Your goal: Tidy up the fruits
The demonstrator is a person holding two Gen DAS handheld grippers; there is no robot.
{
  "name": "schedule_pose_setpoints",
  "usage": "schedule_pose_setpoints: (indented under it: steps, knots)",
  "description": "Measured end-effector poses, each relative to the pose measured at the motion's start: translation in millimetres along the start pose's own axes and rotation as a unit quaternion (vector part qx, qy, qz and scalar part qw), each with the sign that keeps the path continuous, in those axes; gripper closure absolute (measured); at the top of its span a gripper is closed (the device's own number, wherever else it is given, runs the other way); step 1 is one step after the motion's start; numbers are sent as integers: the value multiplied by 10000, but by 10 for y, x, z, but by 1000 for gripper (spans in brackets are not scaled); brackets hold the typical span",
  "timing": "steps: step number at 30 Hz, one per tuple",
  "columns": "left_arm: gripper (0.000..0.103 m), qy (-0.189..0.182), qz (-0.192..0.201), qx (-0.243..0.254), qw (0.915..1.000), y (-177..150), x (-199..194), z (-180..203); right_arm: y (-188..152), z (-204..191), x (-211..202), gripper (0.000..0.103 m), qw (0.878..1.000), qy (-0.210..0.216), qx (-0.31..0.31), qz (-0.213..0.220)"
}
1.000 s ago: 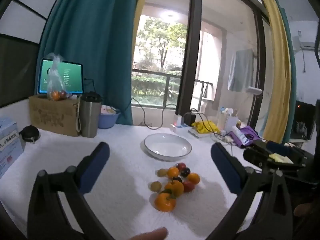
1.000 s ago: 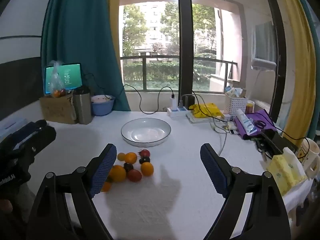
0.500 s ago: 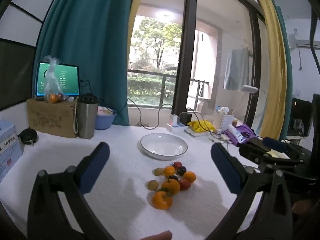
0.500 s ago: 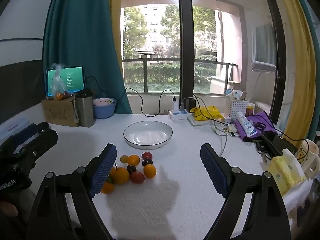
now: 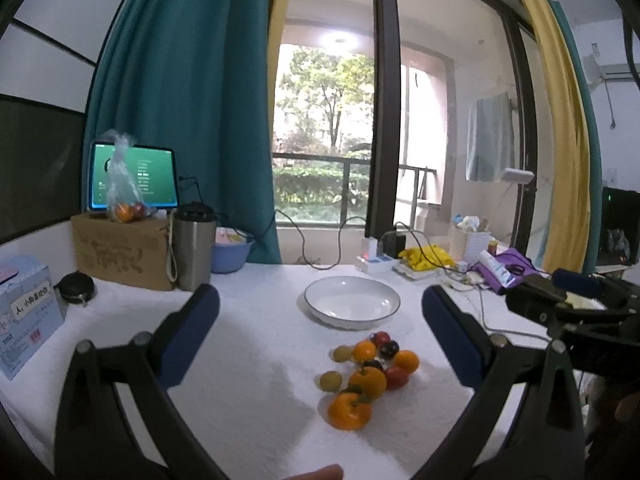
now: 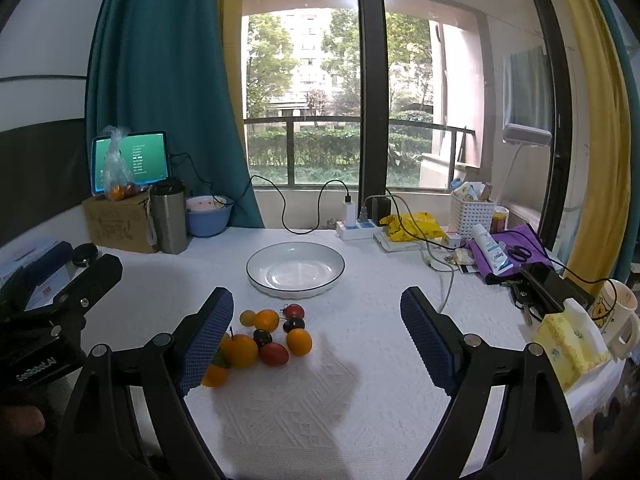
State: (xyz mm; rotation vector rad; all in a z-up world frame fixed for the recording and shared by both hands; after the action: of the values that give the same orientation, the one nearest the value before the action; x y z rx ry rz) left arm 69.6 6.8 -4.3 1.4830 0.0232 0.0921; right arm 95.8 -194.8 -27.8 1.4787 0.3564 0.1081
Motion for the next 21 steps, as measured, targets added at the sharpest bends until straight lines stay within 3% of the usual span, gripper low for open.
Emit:
schedule_pose_setpoints:
  steps: [21]
  knots:
    - [1,-279,-179,-290,9990,-35,-79,50,21,-18,-11,15,9999,-39,-89,65]
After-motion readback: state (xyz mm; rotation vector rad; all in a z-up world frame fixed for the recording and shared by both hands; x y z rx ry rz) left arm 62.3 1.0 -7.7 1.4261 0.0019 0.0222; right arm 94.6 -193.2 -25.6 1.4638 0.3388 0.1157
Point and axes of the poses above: each gripper's, at about its wrist camera, not at the fingertips, and x roughly the way its jaws point, z to its right, y to its top, the point moved 8 cm from there along x, roughly the way its jaws point, and after that the axes turned 13 degrees about z, right-handed, at the moved point
